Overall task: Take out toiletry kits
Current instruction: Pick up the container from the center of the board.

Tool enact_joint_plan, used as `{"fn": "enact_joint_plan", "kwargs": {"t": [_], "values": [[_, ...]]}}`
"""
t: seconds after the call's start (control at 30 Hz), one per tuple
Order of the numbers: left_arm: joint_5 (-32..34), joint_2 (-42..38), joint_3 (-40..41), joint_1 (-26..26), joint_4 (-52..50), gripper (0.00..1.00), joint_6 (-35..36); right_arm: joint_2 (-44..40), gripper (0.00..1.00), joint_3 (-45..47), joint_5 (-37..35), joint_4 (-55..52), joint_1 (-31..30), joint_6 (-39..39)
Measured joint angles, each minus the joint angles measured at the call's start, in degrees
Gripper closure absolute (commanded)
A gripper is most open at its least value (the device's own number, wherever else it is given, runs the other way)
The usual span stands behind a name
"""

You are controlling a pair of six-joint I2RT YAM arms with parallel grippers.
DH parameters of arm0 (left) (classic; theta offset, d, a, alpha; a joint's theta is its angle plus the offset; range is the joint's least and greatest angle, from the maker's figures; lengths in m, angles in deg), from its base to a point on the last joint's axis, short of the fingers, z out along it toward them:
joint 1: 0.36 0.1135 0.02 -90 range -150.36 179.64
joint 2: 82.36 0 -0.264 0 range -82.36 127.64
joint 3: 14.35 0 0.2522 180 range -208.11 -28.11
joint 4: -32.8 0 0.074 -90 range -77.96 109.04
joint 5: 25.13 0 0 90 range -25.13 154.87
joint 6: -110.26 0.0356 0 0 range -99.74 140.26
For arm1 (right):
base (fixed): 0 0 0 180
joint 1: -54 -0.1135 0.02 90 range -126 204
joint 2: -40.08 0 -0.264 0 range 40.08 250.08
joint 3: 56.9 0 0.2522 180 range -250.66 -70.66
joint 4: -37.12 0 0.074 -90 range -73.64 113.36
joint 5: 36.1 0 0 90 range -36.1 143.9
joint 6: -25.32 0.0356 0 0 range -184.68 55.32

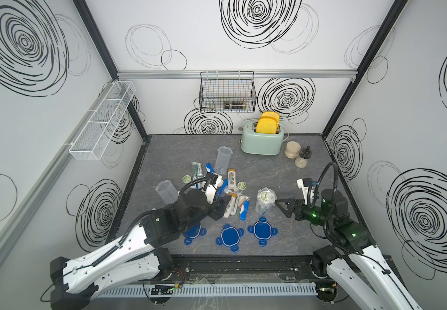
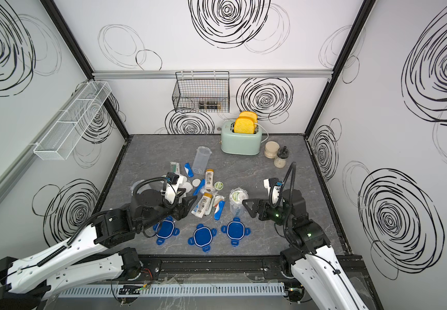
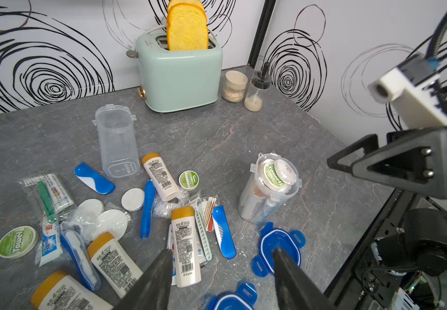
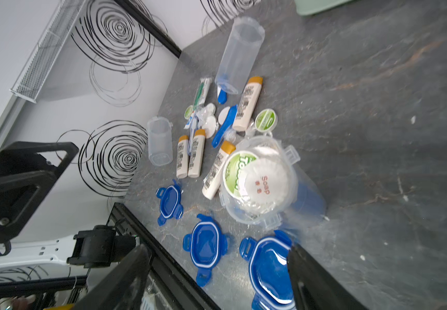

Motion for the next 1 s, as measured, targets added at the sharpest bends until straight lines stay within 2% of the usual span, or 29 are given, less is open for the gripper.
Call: {"fn": "enact_joint_plan", "kwargs": {"t": [0.3,0.47,0.77,1.0], "values": [[-1.3,-1.3,1.2,0.9,-4.9,0.37,-1.9,2.0,0.18,8.4,-6.5,6.4,-13.1,3.8],[-1.6,-2.8,3.2,1.0,-5.6,0.36,-3.2,3.6,0.18,11.6,-11.5,10.2,-17.3,4.2],[-1.7,-2.4,3.9,1.0,-6.2,0.36,-4.1,-0.3,0.19,20.8,-17.7,19.4,-18.9,3.8],[-1.7,-2.6,4.3,1.0,-6.4,0.36,-4.3,-1.4,0.15,26.9,-19.1,29.0,-18.9,0.1]]}}
